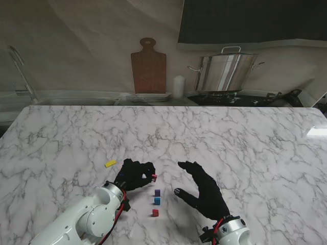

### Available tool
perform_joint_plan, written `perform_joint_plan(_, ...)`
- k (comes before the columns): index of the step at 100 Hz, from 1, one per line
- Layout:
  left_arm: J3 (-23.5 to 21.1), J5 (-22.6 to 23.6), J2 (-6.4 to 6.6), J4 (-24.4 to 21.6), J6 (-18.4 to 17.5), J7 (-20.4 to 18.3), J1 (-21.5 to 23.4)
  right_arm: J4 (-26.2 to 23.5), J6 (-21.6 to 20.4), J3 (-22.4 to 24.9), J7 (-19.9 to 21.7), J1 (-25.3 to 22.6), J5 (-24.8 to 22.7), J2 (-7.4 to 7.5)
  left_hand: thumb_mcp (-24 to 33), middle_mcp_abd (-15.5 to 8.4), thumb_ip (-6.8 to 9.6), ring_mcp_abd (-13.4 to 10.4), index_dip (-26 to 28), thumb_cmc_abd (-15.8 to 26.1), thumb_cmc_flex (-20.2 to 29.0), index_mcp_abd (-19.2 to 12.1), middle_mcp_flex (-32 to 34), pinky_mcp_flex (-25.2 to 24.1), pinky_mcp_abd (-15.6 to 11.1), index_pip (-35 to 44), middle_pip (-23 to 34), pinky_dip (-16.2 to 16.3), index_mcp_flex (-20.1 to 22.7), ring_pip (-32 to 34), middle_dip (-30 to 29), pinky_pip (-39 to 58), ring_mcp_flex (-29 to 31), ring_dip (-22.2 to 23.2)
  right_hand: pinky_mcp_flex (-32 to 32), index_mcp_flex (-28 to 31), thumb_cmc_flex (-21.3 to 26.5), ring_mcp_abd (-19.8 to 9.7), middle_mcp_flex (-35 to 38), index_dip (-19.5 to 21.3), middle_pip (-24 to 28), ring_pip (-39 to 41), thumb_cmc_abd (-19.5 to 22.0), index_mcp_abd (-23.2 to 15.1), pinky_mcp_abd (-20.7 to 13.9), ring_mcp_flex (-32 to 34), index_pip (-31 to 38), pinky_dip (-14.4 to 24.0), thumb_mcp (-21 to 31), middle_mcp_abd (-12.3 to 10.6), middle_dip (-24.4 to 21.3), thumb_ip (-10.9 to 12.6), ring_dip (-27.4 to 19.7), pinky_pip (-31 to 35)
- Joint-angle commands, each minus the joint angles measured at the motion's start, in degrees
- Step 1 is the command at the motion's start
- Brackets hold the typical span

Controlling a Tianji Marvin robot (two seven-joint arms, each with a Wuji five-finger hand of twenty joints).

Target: Arrange dominoes in a row

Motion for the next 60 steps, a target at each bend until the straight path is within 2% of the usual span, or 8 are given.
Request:
perform_joint_plan(1,0.6,-0.3,-0.58,0.6,0.4,-0.7,-0.2,-0.1,-0.1,0.0,-0.1,-0.3,0.1,-0.16,-0.9,0.2,2.38,0.8,-0.5,3.0,3.6,-0.7,-1.2,-1.5,1.0,3.5,0.9,1.4,-0.7,0.9,2.1,-1.3,-1.6,1.0,-0.4,-1.4,0.1,-0.6,-1.2,-0.8,1.0,-0.5,1.1,-1.4,-1.4,0.3,0.7,0.1,-1.0,-0.4,-0.3,-0.7,0.1,0.7)
perform_joint_plan(32,2.8,-1.2,-1.26,3.1,1.3,1.4,-1.8,-0.2,-0.2,0.2,-0.2,-0.5,0.1,-0.19,-4.9,-0.6,2.24,0.3,-2.9,4.7,5.6,-2.0,-0.9,-1.5,0.9,4.4,-0.4,2.6,-0.5,1.2,4.6,-1.4,-1.6,1.2,-0.4,-1.4,0.1,-0.6,-1.1,-0.9,1.0,-0.5,1.1,-1.4,-1.4,0.3,0.7,0.1,-1.0,-0.4,-0.3,-0.7,0.1,0.6)
perform_joint_plan(60,4.2,-2.7,-1.91,5.1,1.6,3.0,-2.9,-0.3,-0.2,0.4,-0.2,-0.6,0.2,-0.21,-5.9,-0.8,2.36,-0.2,-3.6,4.9,5.9,-2.3,-0.6,-1.3,0.7,4.5,-0.7,2.8,-0.1,1.4,4.2,-0.9,-1.3,1.2,-0.4,-1.4,0.2,-0.6,-1.2,-0.9,1.0,-0.5,1.1,-1.4,-1.5,0.3,0.7,0.1,-1.0,-0.4,-0.3,-0.7,0.1,0.6)
